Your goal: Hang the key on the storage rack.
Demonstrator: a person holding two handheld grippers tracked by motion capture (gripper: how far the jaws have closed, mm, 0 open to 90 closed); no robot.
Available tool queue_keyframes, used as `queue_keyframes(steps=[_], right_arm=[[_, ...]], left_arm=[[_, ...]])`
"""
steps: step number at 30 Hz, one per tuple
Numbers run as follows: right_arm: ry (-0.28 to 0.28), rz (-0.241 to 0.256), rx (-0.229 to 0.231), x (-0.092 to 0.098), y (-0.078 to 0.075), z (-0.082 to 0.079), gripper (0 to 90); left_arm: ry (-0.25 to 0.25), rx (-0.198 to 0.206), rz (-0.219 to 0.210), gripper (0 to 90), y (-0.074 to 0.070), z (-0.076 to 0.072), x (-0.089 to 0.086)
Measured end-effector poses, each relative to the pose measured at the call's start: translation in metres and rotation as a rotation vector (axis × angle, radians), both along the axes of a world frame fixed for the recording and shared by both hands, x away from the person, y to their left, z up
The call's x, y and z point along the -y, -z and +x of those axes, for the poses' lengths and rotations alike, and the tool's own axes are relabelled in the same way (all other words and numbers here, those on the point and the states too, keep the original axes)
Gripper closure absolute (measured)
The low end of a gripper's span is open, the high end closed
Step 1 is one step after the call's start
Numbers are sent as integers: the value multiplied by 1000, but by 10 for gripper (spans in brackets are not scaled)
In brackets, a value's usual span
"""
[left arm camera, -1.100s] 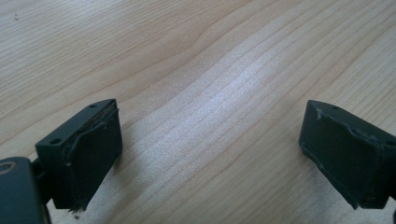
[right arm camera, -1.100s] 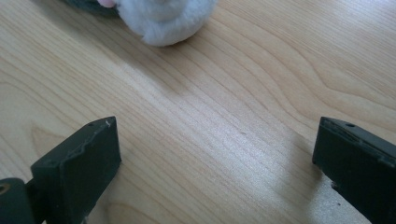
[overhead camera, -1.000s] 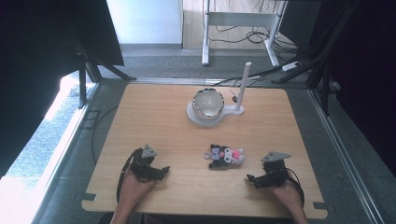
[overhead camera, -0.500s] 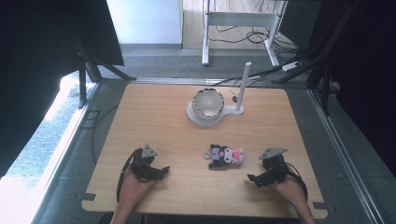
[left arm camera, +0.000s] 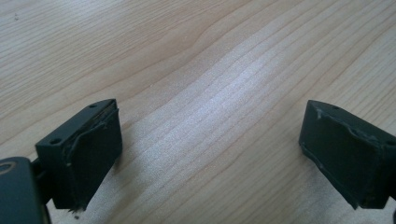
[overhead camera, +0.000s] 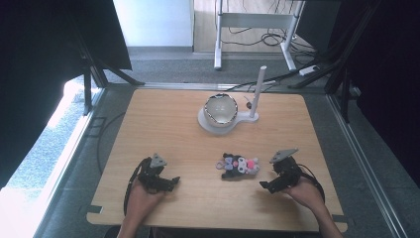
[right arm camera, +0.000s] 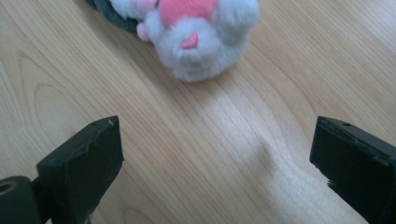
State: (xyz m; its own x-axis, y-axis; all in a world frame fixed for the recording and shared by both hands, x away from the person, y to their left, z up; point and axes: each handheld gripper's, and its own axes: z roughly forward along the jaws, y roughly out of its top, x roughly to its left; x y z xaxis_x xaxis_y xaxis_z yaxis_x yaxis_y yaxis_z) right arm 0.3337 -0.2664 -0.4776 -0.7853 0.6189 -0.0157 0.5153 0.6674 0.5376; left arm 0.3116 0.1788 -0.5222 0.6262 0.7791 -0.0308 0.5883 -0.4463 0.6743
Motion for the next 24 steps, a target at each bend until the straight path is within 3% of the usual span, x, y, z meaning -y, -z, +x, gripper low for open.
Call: queue_keyframes(steps=[13,20,24], right_arm=[[-138,-119,-26,-31,-14,21,49],[-183,-150,-38,-43,-18,34,86],[-238,-179,-61,-54,-19,42,118]], left_arm=[[2,-1,2,58,0,0,0],[2,-2,2,58,0,0,0],[3,-2,2,58,0,0,0]])
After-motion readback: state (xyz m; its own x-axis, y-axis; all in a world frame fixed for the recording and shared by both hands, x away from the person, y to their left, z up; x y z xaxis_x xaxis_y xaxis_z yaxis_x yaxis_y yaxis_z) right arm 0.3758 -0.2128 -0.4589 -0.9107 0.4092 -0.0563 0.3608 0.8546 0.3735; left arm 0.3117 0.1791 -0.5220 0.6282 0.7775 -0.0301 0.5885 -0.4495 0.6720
